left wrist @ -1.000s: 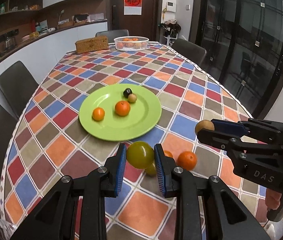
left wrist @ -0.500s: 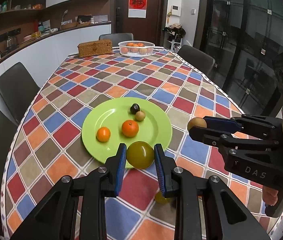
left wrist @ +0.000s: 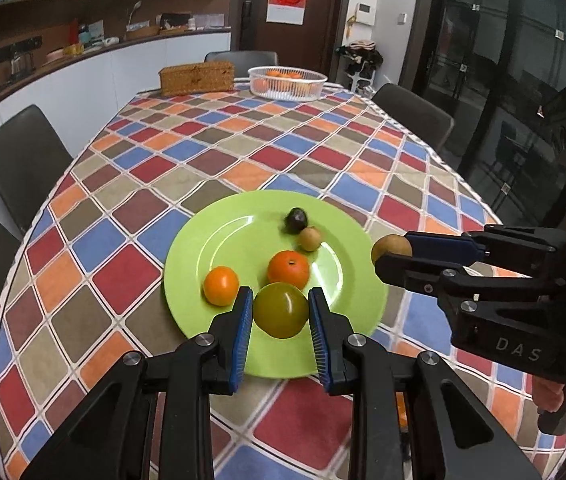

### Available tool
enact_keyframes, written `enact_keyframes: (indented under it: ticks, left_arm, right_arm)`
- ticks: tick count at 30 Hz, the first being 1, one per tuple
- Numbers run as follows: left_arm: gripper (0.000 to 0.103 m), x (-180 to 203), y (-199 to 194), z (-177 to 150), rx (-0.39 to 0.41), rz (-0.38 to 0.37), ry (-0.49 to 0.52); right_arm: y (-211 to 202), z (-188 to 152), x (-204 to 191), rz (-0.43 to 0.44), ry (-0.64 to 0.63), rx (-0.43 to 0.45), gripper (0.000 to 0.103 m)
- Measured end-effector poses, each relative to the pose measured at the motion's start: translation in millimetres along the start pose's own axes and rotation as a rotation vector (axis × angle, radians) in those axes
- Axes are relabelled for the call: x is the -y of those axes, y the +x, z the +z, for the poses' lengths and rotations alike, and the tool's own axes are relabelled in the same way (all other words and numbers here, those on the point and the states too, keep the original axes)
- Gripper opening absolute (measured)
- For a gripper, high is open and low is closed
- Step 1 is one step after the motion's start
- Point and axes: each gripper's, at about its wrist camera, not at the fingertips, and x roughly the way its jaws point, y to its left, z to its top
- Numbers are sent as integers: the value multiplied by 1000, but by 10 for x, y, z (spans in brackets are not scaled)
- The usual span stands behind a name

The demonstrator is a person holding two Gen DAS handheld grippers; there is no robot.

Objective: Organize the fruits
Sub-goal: 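Lower tomato with left gripper while right gripper lowers kiwi onto plate, release, then withdraw both open grippers from the plate toward the remaining fruits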

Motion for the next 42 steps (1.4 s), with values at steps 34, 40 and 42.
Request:
enact_keyframes:
  ticks: [34, 40, 42]
  left_arm:
    - [36, -146, 102, -19, -29, 127, 1]
    - [40, -43, -266, -79, 1, 107, 7]
    - [41, 10, -403, -122, 16, 98, 13]
  right_arm:
    - [431, 22, 15, -28, -18, -91, 34]
    - [62, -37, -72, -20, -27, -40, 34]
    - [-88, -74, -102, -10, -30, -18, 34]
